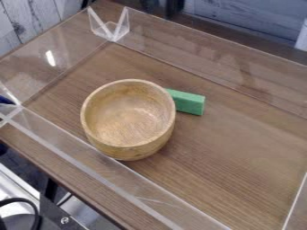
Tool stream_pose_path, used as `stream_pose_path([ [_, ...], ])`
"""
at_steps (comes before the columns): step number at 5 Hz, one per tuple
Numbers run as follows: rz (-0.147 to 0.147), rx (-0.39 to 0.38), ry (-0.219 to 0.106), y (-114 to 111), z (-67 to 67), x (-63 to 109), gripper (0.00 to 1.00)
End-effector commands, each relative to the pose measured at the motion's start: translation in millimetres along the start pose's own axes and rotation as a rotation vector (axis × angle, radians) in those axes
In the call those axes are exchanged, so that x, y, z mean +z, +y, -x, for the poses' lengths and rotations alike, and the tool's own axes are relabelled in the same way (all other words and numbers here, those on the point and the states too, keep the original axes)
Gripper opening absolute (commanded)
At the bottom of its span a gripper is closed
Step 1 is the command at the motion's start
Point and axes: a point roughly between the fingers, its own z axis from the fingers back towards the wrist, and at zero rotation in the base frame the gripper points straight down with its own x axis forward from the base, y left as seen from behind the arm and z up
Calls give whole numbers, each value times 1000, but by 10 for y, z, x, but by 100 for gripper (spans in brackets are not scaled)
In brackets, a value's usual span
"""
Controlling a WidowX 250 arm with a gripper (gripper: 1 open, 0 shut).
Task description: Remove the green block from inside the brown bowl and put it on the table
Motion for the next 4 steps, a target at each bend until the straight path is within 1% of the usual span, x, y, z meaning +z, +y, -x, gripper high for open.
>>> stream_pose_path([
  [1,-10,-72,-3,235,-246,-40,0],
  [2,18,-155,37,-90,-136,-278,0],
  [3,38,-195,91,-151,40,-548,0],
  [4,54,-176,80,-68,44,-644,0],
])
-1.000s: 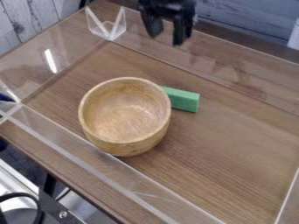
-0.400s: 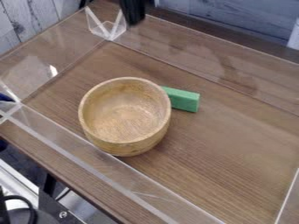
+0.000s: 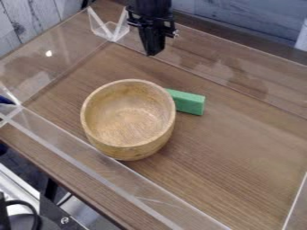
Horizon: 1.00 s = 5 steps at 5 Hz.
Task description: Remove the green block from inside the brown bowl and put it on the table
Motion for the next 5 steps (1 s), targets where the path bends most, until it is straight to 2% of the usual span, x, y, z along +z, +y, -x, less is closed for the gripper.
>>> stream_pose_path([
  [1,-14,12,-66,88,-61,135,0],
  [4,-82,21,-20,163,-223,-313,0],
  [5,-81,6,-52,87,-219,-75,0],
])
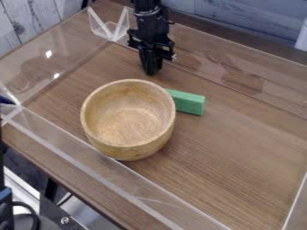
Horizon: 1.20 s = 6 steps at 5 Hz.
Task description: Remove the green block from inside the brown bowl and put it on the table
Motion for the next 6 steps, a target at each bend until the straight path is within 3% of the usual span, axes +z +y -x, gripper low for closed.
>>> stream_pose_path([
  [1,-19,-26,-113,-47,-97,530,0],
  [2,9,-58,-166,-167,-51,853,0],
  [3,29,-75,-200,-411,91,1153,0],
  [4,62,-125,-181,-792,311,1080,0],
  [6,141,-244,-255,-1344,739,966,0],
])
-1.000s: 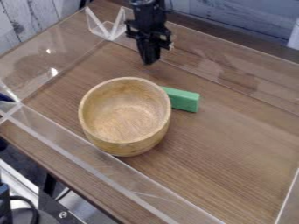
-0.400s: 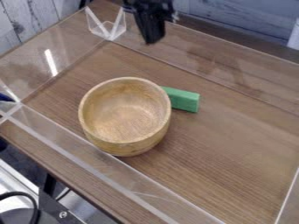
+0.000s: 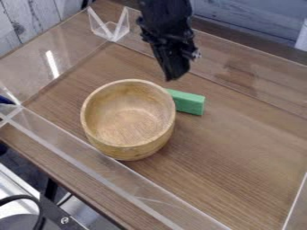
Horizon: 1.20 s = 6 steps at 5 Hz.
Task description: Remove the green block from inside the brown bowl and put it on the table
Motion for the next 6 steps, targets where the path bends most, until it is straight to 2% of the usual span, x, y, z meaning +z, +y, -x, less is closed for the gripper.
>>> stream_pose_path([
  [1,32,-48,7,-104,-110,-93,0],
  [2,82,-87,52,-284,-246,-420,0],
  [3,119,-190,39,-486,-247,-738,0],
  [4,149,-278,24,-548,-120,-935,0],
  [5,171,-345,-14,-524,-13,-1105,0],
  [6,170,-301,20,-540,-36,-1139,0],
])
